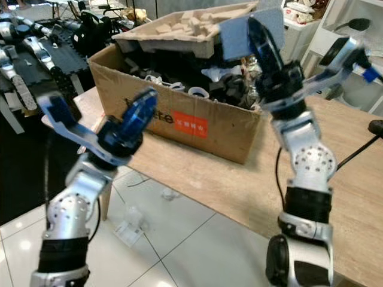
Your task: Picking trash to rubbish bin
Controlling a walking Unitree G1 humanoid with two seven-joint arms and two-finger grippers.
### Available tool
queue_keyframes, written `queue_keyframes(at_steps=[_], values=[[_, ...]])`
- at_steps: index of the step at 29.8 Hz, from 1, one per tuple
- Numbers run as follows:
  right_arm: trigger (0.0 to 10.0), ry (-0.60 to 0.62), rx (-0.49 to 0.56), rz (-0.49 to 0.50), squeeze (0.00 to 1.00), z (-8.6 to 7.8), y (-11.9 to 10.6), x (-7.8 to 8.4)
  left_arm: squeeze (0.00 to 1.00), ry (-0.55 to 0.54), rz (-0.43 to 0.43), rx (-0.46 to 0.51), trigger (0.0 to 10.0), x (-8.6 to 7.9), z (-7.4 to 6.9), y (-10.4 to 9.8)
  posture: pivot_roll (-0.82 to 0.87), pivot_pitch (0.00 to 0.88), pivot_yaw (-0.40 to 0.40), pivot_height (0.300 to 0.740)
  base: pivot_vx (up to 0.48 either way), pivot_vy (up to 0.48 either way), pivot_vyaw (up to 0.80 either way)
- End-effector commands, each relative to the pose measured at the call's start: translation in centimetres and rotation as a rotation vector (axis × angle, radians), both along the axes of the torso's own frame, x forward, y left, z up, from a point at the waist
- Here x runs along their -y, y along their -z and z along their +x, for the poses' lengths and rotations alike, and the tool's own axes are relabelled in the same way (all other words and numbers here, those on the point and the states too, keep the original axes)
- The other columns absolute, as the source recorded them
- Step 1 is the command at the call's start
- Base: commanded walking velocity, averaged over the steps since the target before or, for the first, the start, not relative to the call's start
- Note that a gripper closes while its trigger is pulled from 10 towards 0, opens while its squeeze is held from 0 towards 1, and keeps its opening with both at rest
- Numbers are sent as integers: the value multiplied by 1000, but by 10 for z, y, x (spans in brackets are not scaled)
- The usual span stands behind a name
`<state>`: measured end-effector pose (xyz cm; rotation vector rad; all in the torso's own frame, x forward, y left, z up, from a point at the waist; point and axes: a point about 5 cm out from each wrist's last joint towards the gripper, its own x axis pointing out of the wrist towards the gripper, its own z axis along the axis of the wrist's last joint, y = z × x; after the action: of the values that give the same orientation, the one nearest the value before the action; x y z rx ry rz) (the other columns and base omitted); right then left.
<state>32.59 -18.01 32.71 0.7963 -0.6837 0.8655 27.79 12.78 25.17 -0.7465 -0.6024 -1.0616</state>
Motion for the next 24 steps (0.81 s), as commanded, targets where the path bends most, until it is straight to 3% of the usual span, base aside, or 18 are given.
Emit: queue_keyframes(at_steps=[1, 4, 5, 6, 9, 10, 12, 13, 14, 17, 20, 24], values=[[0, 168, -48, -53, 0, 11, 1, 8, 0, -38, 21, 34, 10000, -5, 1, -7, 48, 35, -56, 740, 0, 0, 0], [0, 276, -64, -123, 0, 18, 0, 11, 0, -57, 24, 44, 10000, -8, 0, -10, 55, 37, -60, 740, 0, 0, 0], [0, 354, -60, -199, 0, 22, 0, 9, 0, -65, 26, 49, 10000, -8, -1, -11, 58, 38, -64, 740, 0, 0, 0], [0, 354, -60, -199, 0, 22, 0, 9, 0, -65, 26, 49, 10000, -8, -1, -11, 58, 38, -64, 740, 0, 0, 0], [0, 492, -58, -377, 0, 31, 3, -1, 0, -68, 27, 52, 10000, -7, -3, -12, 61, 42, -68, 740, 0, 0, 0], [0, 492, -58, -377, 0, 31, 3, -1, 0, -68, 27, 52, 10000, -7, -3, -12, 61, 42, -68, 740, 0, 0, 0], [0, 539, -51, -454, 0, 36, 8, -7, 0, -68, 26, 55, 10000, -5, -5, -12, 61, 53, -71, 740, 0, 0, 0], [0, 583, -39, -546, 0, 42, 13, -14, 0, -68, 22, 58, 10000, -4, -7, -13, 60, 66, -72, 740, 0, 0, 0], [0, 583, -39, -546, 0, 42, 13, -14, 0, -68, 22, 58, 10000, -4, -7, -13, 60, 66, -72, 740, 0, 0, 0], [0, 651, -4, -735, 0, 52, 25, -25, 0, -68, 12, 61, 10000, -5, -10, -16, 60, 83, -72, 740, 0, 0, 0], [0, 795, 24, -956, 0, 61, 36, -27, 0, -72, 6, 56, 10000, -6, -16, -18, 63, 121, -69, 740, 0, 0, 0], [0, 882, 13, -989, 0, 66, 33, -19, 0, -74, 4, 46, 10000, -7, -20, -18, 72, 147, -63, 740, 0, 0, 0]])
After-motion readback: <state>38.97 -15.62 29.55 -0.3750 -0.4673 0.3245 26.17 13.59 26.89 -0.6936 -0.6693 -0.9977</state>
